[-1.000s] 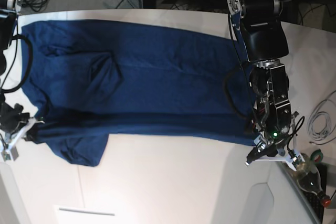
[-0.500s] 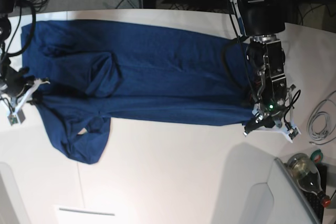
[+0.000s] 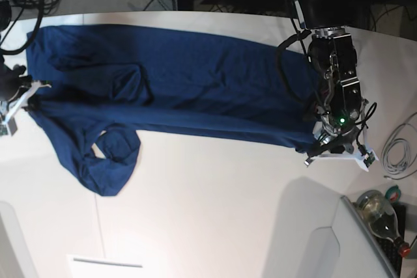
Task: Layout the t-shirt on the table in an organized manner, then fold the t-shirt properly
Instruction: 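Lift both held shirt edges and fold the shirt lengthwise in half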
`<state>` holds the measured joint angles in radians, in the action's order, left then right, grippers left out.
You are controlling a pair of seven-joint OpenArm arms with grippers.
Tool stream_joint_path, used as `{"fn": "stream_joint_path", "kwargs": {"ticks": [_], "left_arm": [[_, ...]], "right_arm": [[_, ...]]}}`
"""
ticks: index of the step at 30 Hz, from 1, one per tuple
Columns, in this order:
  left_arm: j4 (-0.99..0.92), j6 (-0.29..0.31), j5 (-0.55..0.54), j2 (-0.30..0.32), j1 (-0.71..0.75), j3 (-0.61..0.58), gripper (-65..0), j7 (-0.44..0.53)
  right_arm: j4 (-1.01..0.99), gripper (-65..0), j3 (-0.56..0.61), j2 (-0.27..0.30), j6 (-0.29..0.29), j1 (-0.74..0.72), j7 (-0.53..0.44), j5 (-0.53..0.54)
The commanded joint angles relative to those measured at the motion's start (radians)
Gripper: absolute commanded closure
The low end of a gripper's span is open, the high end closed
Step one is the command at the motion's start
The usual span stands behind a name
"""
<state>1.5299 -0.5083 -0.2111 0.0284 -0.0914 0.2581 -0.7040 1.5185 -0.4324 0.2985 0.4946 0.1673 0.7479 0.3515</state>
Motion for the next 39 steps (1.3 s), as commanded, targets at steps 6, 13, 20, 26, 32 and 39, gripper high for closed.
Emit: {"fn": "stream_joint_path", "kwargs": {"ticks": [6,13,20,26,32,39], "left_arm": [[0.031,-0.005,-0.044,0.031,0.032,-0.003,0.0,0.017],[0.099,-0.003,-0.044,0.034,0.074,-0.001,0.0,0.019],[0.145,-0.005,-0.044,0.054,0.117,-0.001,0.0,0.019],[0.151,-0.005,-0.044,0.054,0.177,-0.001,0.0,0.024],[0.146,-0.005,-0.044,0.064,0.210,-0.001,0.0,0.037],[0.076,-0.006,-0.044,0.066,0.238,-0.001,0.0,0.116]], "right_arm": [[0.011,0.0,-0.007,0.017,0.000,0.016,-0.012,0.005],[0.004,0.0,-0.003,0.015,0.000,0.016,-0.012,0.005],[0.011,0.0,-0.006,0.015,0.000,0.016,0.031,0.005],[0.007,0.0,-0.007,0.012,-0.001,0.022,0.035,0.005],[-0.003,0.0,-0.007,-0.008,-0.003,0.038,0.034,0.005],[-0.066,0.0,-0.007,-0.025,-0.003,0.044,0.029,0.004]]}}
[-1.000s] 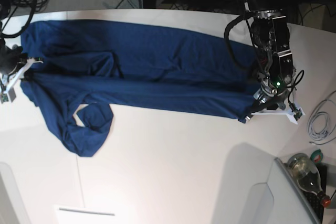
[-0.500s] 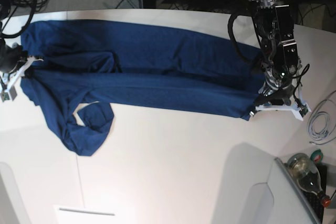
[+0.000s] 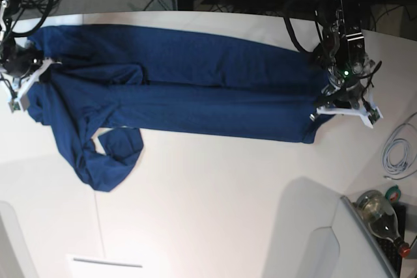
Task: Layout the t-shirt on the table in an organized manner, then fold the t-shirt properly
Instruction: 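Lift both held shirt edges and fold the shirt lengthwise in half, then lower the folded shirt onto the table and release with both grippers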
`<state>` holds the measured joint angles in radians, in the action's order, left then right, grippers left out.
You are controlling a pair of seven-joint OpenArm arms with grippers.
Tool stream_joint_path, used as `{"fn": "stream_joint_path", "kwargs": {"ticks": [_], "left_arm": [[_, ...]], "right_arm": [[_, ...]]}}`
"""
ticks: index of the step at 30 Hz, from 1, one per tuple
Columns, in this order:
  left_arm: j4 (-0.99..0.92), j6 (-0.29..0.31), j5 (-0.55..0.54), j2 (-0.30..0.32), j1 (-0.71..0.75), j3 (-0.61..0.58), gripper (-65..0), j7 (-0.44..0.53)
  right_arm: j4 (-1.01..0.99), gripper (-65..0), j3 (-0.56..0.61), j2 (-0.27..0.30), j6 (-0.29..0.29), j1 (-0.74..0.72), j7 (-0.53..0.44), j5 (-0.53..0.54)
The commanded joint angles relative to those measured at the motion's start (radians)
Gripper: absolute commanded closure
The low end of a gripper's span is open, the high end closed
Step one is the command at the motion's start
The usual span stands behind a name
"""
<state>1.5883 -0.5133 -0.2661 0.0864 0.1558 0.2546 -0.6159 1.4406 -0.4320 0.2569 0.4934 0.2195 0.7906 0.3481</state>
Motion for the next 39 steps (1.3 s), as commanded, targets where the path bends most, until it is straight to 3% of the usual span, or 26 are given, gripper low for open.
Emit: {"fn": "stream_joint_path", "kwargs": {"ticks": [1,9,17,29,35,39], "left_arm": [[0.008,-0.002,0.011,0.008,-0.009,0.002,0.0,0.029],[-0.012,-0.002,0.012,0.009,-0.008,0.002,0.0,0.031],[-0.012,-0.002,0.106,-0.018,0.035,0.001,0.0,0.078],[-0.013,-0.002,0.106,-0.018,0.037,0.001,0.0,0.078],[-0.010,-0.002,0.106,-0.018,0.037,0.002,0.0,0.078],[-0.012,-0.002,0.106,-0.018,0.037,0.002,0.0,0.078]], "right_arm": [[0.007,0.0,-0.008,0.017,-0.002,-0.009,-0.015,0.007],[-0.053,0.0,-0.006,0.023,-0.002,-0.029,-0.015,0.007],[-0.088,0.0,-0.008,0.025,-0.002,-0.038,-0.015,0.007],[-0.087,0.0,-0.008,0.025,-0.002,-0.038,-0.015,0.007],[-0.087,0.0,-0.008,0.025,-0.045,-0.038,-0.015,0.007],[-0.087,-5.1,-0.008,0.025,-0.046,-0.038,-0.015,0.007]]}}
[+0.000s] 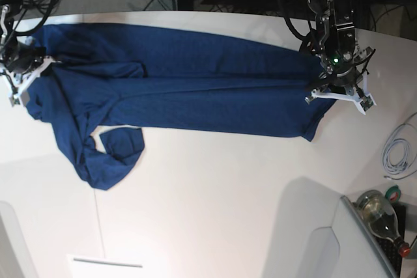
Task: Layout the t-shirt on the table in an organized manner, then fold the t-shirt properly
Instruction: 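Lower the folded shirt onto the table and release with both grippers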
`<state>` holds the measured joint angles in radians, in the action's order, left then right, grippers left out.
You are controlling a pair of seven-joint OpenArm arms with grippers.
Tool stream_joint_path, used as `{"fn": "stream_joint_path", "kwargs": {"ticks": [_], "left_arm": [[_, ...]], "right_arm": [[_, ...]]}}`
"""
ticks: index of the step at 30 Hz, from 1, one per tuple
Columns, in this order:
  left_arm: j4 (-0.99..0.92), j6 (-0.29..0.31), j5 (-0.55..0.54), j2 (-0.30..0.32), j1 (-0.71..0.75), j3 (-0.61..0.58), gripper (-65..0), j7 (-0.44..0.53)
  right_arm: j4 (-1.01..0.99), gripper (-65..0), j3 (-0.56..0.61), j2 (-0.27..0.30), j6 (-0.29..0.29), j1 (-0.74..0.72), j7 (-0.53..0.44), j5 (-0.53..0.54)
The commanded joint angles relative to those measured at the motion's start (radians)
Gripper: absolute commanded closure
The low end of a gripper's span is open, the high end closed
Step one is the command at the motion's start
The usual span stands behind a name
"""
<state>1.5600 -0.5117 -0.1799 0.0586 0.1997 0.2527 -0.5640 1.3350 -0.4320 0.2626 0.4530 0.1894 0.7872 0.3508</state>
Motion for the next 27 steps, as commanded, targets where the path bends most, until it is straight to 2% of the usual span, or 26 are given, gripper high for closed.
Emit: {"fn": "stream_joint_path", "kwargs": {"ticks": [1,3,8,10,12,15,17,19,21,22,24,27], "left_arm": [[0.017,-0.003,0.020,0.010,-0.007,0.004,0.0,0.026],[0.017,-0.003,0.020,0.010,-0.007,0.004,-1.2,0.026],[0.026,-0.003,0.018,0.013,-0.007,0.006,-31.9,0.025],[0.047,-0.003,0.012,0.011,0.001,0.040,-40.0,0.025],[0.107,-0.003,0.010,0.007,0.010,0.079,-44.1,0.023],[0.201,0.003,0.010,0.007,0.007,0.066,-42.8,0.023],[0.202,0.005,0.010,0.014,-0.022,0.000,-38.0,0.023],[0.155,0.005,0.021,0.031,-0.075,-0.100,-27.2,0.023],[0.049,0.003,0.021,0.042,-0.136,-0.183,-5.9,0.028],[-0.014,0.002,0.021,0.043,-0.176,-0.215,0.0,0.029],[-0.117,-0.001,0.021,0.043,-0.227,-0.235,0.0,0.029],[-0.204,-0.005,0.021,0.045,-0.247,-0.229,0.0,0.046]], "right_arm": [[0.019,-6.3,-0.008,0.019,-0.006,-0.008,-0.012,0.004],[0.019,-9.2,-0.009,0.017,-0.006,-0.008,-0.012,0.004],[0.080,-17.6,-0.028,0.011,-0.006,0.002,-0.012,0.006],[0.131,-18.3,-0.058,0.007,-0.006,0.017,-0.012,0.006],[0.191,-18.3,-0.084,-0.003,-0.006,0.029,-0.012,0.006],[0.254,-18.3,-0.095,-0.003,-0.003,0.043,-0.012,0.006],[0.255,-18.2,-0.093,0.002,-0.001,0.034,-0.012,0.006],[0.237,-17.3,-0.072,0.000,-0.001,-0.003,-0.012,0.004],[0.174,-9.3,-0.028,0.013,-0.001,-0.040,-0.013,0.004],[0.134,-4.5,-0.006,0.022,-0.001,-0.066,-0.019,0.004],[0.045,-0.3,0.017,0.028,-0.001,-0.103,-0.067,0.004],[-0.110,-0.8,0.028,0.031,-0.004,-0.149,-0.185,0.004]]}}
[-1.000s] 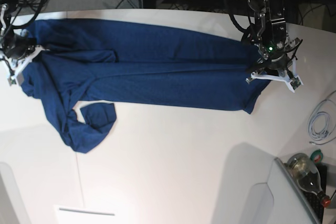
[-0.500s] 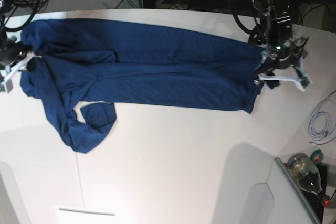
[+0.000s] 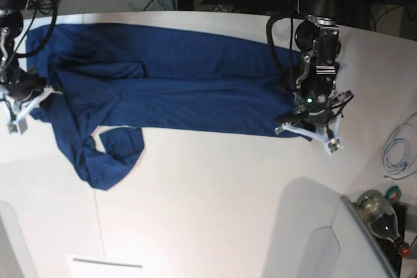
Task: Layout the t-shirt on the table in an organized manner, then fold the t-shirt properly
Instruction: 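Lower the folded shirt onto the table and release with both grippers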
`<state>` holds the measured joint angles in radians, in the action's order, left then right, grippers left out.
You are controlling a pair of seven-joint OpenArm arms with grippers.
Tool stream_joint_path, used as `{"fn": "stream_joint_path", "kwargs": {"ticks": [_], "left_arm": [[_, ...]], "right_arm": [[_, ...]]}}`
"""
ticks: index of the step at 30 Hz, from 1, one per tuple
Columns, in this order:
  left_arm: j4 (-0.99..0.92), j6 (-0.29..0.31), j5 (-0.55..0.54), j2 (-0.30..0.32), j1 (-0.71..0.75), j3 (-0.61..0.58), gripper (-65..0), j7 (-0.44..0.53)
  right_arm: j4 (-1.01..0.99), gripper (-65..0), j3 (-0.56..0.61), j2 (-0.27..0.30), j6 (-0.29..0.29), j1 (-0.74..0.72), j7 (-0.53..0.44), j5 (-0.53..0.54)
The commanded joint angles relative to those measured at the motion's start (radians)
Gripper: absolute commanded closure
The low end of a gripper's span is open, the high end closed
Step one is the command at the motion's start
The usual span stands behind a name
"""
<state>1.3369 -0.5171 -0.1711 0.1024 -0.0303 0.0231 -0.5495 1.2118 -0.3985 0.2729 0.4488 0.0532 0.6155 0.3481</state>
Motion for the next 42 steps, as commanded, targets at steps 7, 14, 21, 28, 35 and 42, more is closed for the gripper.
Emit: {"fn": "stream_joint_path", "kwargs": {"ticks": [7,14,21,28,35,42], "left_arm": [[-0.106,-0.085,0.012,0.052,0.030,-0.001,0.0,0.156],[-0.150,-0.087,0.011,0.058,0.077,0.019,0.0,0.208],[0.074,-0.087,0.003,0.052,0.151,0.137,0.0,0.204],[0.206,-0.085,0.012,0.036,0.148,0.057,0.0,0.205],[-0.053,-0.088,0.012,0.036,0.025,-0.082,0.0,0.214],[-0.122,-0.088,0.011,0.066,0.050,-0.018,0.0,0.214]], "right_arm": [[-0.200,-0.6,-0.007,0.062,-0.003,-0.048,-0.098,0.007],[-0.186,-0.3,0.000,0.061,-0.002,-0.028,-0.099,0.007],[0.058,-0.6,-0.001,0.058,-0.002,0.017,-0.093,0.007],[0.082,-3.8,0.020,0.055,-0.002,-0.138,-0.092,0.007],[-0.398,-32.0,0.263,0.078,-0.002,-0.470,-0.167,0.007],[-0.700,-32.1,0.415,0.078,-0.003,-0.586,-0.411,0.007]]}}
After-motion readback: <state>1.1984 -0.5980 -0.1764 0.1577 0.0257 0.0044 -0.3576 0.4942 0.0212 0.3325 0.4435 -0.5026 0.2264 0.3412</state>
